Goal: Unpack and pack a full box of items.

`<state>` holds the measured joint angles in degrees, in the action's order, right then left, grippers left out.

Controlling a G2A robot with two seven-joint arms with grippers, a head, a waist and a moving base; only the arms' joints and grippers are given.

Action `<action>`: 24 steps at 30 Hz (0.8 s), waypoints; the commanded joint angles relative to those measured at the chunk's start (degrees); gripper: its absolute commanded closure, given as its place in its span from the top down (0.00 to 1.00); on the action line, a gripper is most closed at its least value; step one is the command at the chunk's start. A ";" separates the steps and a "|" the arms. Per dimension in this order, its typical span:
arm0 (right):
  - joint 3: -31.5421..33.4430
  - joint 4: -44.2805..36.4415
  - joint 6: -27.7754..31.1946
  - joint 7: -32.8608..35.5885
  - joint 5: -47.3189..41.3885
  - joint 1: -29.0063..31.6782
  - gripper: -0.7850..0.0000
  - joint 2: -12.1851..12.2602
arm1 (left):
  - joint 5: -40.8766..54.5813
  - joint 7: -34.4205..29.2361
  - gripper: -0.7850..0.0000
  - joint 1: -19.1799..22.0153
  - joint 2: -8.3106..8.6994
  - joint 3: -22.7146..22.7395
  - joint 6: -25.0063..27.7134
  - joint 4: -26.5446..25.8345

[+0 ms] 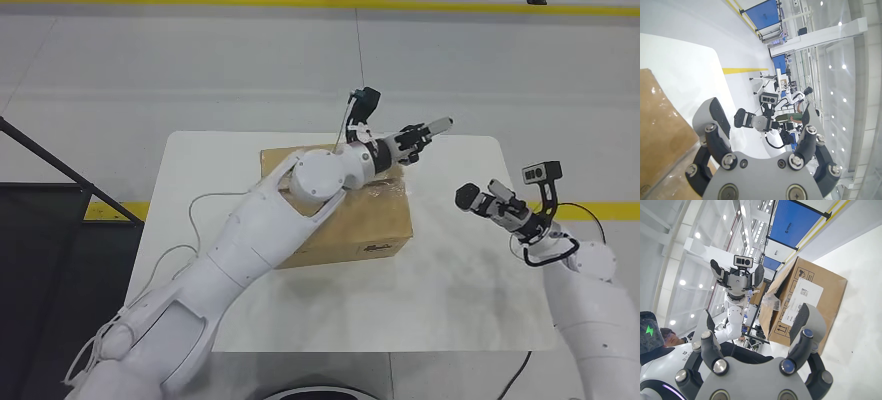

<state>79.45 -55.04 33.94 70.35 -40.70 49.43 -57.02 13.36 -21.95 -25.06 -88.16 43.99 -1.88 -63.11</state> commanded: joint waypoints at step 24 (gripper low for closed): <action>-7.63 -2.46 -11.92 2.76 -4.68 -8.77 1.00 -1.99 | -15.94 -10.39 1.00 -46.98 11.56 44.18 -1.02 -53.46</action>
<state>72.10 -56.00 22.61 73.96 -45.18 40.32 -58.91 -2.92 -32.16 -70.84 -76.67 87.67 -3.45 -116.41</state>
